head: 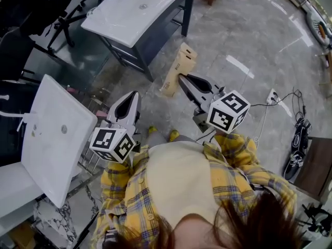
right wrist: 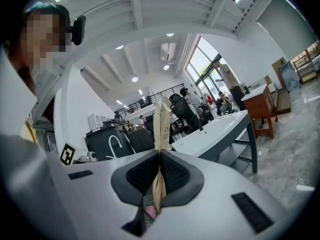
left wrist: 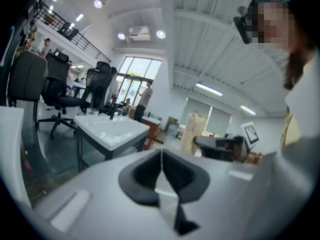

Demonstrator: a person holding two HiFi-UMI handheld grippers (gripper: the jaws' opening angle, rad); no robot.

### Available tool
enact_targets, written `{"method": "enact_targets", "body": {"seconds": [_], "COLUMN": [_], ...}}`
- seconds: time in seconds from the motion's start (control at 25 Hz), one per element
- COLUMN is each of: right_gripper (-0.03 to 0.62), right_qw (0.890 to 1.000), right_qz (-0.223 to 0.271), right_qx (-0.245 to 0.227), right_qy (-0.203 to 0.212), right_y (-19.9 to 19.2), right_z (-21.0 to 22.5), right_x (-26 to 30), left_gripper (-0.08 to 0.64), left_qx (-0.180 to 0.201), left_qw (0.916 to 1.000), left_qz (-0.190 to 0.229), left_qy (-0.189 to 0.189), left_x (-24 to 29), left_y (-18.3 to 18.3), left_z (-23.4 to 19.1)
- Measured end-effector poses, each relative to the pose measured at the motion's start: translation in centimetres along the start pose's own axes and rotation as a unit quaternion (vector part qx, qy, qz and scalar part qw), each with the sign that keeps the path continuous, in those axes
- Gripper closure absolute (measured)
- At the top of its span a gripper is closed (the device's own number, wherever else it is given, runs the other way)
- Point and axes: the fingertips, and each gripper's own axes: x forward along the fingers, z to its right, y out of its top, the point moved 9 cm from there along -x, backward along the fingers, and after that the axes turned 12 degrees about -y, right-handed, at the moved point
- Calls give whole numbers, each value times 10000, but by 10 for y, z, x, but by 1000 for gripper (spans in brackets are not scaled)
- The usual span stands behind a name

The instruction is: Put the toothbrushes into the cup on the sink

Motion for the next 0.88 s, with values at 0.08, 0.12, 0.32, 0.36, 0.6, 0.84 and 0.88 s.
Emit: {"method": "enact_targets", "body": {"seconds": [0.08,0.12,0.32,0.36,0.6,0.84,0.88], "right_gripper": [572,572,572,572,572,574,572], "right_qw": [10000,10000,10000,10000,9998,9998,9998], "right_qz": [0,0,-25,-39,-77,-88,-98], "right_qx": [24,37,54,25,-161,-177,-183], "right_qy": [23,30,-21,-42,-120,-80,-70], "right_y": [0,0,6,9,18,22,23], "right_z": [1,2,3,3,10,13,13], "right_x": [2,3,19,26,65,78,78], "left_gripper": [551,552,552,552,552,552,552], "left_qx": [-9,-13,-31,-36,-62,-44,-24], "left_qw": [10000,10000,9999,9999,9994,9992,9991], "left_qz": [2,-4,-71,-76,-63,76,86], "left_qy": [-8,-12,-95,-130,-345,-395,-404], "left_x": [2,4,19,23,51,58,59], "left_y": [2,2,12,15,30,34,33], "left_z": [-1,-2,-25,-32,-71,-77,-75]}}
